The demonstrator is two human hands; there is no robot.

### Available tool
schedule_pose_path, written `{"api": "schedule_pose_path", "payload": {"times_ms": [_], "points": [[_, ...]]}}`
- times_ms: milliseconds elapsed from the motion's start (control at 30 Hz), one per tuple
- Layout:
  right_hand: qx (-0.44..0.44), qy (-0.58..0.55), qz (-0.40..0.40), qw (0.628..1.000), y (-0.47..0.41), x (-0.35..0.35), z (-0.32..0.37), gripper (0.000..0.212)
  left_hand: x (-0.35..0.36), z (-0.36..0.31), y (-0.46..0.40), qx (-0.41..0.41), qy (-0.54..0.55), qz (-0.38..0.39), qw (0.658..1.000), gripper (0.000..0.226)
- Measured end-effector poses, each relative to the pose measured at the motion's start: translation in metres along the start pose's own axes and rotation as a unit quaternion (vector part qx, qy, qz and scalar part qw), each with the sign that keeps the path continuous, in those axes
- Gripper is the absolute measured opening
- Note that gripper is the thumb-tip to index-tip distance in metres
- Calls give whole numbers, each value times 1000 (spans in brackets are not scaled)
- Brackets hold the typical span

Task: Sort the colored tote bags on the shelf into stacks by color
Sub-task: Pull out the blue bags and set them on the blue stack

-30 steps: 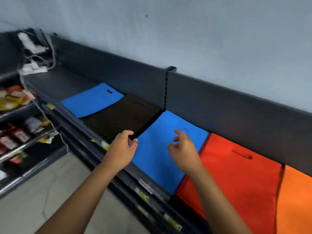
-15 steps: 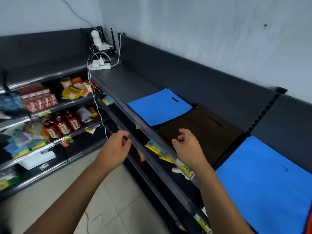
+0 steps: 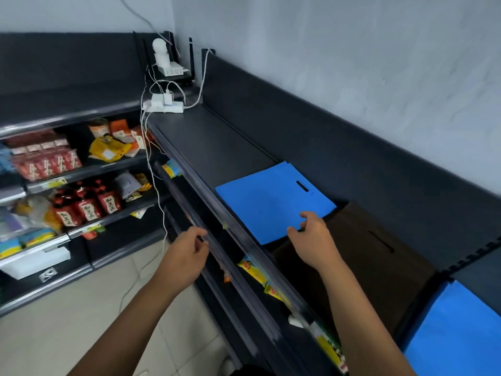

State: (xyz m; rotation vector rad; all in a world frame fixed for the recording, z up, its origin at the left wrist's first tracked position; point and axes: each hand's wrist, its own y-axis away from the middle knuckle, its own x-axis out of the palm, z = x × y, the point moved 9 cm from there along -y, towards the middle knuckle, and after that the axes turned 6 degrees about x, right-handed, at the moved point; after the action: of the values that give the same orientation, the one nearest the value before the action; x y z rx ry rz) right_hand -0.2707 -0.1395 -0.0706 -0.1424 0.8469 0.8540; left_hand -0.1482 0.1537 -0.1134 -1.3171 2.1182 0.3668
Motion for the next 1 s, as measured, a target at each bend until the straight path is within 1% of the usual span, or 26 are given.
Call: {"api": "schedule_pose_path", "payload": {"times_ms": [67, 133, 233, 300, 433, 533, 633, 700, 733, 833, 933, 967, 1000], "points": [[27, 1, -6, 1000, -27, -5, 0, 67, 3, 3, -35, -6, -6, 12, 1000, 18], [56, 9, 0, 998, -48, -6, -3, 71, 4, -5, -68, 7, -22, 18, 1000, 18], [114, 64, 30, 991, -72, -1, -15, 75, 13, -21, -116, 44, -48, 34, 997, 22], [128, 96, 51, 986, -77, 6, -17, 72, 17, -29, -140, 59, -48, 38, 996, 26], [172, 128, 30, 976, -91, 6, -27, 62, 46, -40, -198, 96, -69, 75, 990, 35], [199, 137, 21, 970, -94, 6, -32, 67, 64, -39, -229, 85, -82, 102, 988, 46], [237, 83, 7, 968, -98, 9, -31, 78, 82, -31, -259, 60, -123, 145, 980, 61], [267, 13, -17, 963, -102, 14, -30, 84, 93, -26, -275, 62, -149, 188, 969, 66], [283, -20, -28, 958, -104, 17, -29, 84, 95, -26, -282, 67, -160, 201, 964, 67], [306, -105, -70, 944, -108, 25, -30, 77, 97, -23, -299, 86, -187, 222, 953, 67], [302, -166, -113, 932, -122, 40, -46, 78, 97, -8, -320, 81, -185, 261, 944, 69], [302, -183, -114, 929, -120, 42, -38, 72, 98, -6, -326, 84, -178, 268, 943, 67], [307, -192, -117, 925, -115, 43, -20, 63, 98, -4, -332, 91, -174, 275, 941, 64]]}}
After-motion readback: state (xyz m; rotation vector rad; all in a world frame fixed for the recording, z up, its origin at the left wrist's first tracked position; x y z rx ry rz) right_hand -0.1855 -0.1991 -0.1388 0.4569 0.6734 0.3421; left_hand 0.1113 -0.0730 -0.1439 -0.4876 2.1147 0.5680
